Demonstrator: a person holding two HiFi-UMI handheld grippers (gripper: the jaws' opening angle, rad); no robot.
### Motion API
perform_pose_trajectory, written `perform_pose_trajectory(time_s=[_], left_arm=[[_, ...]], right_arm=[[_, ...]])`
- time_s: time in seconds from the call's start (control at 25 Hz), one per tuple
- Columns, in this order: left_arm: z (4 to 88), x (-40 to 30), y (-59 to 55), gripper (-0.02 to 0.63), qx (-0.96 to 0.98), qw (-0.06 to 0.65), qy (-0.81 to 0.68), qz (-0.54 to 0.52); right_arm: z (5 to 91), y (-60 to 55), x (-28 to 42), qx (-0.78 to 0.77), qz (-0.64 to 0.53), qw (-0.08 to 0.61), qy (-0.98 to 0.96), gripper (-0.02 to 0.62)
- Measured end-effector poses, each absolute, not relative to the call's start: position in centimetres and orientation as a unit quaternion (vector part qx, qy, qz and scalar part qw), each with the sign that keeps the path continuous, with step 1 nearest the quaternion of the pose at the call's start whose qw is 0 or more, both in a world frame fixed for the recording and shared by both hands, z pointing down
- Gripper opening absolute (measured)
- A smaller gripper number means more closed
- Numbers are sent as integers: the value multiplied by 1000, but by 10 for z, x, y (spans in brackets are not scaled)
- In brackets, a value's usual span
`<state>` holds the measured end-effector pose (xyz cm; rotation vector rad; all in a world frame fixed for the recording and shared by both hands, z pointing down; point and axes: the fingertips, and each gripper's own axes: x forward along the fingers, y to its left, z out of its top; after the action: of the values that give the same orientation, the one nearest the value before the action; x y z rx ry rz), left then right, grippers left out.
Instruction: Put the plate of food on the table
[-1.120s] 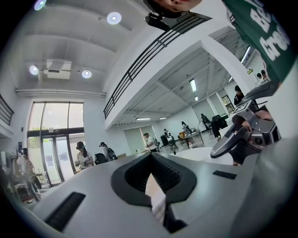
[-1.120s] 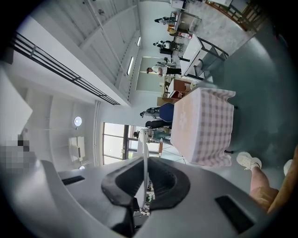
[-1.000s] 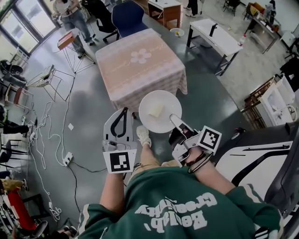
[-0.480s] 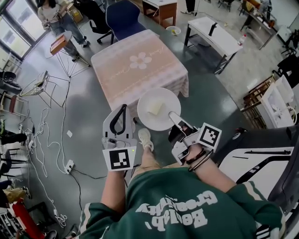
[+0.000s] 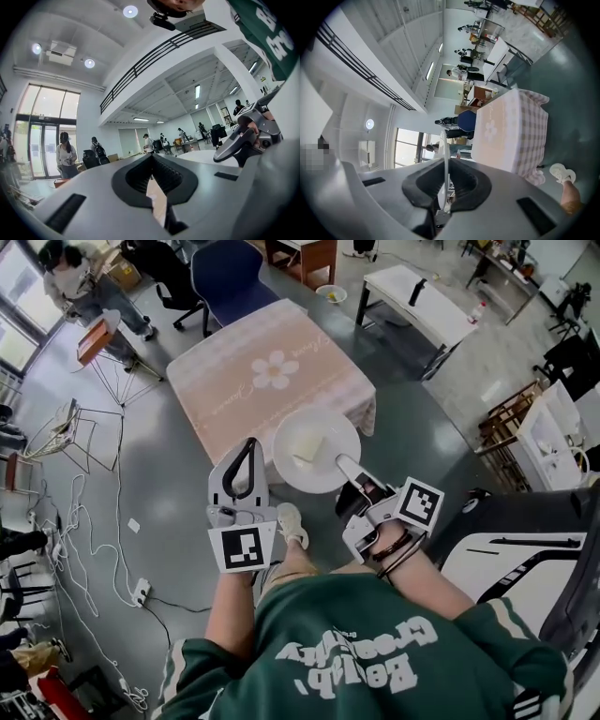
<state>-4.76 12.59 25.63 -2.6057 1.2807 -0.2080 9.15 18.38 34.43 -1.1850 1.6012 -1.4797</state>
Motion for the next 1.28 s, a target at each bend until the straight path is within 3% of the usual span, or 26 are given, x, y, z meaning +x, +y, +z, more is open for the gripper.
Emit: perform_pose_trajectory(time_s=[0.68,1.28], left_arm=[[255,-75,28,9,-881,109,456,-63],[257,-56,7,9,-881,130,451,-62]], right_arm=[[334,117,83,-478,-556,329,595,32],[337,106,84,-469,-564,331,594,32]])
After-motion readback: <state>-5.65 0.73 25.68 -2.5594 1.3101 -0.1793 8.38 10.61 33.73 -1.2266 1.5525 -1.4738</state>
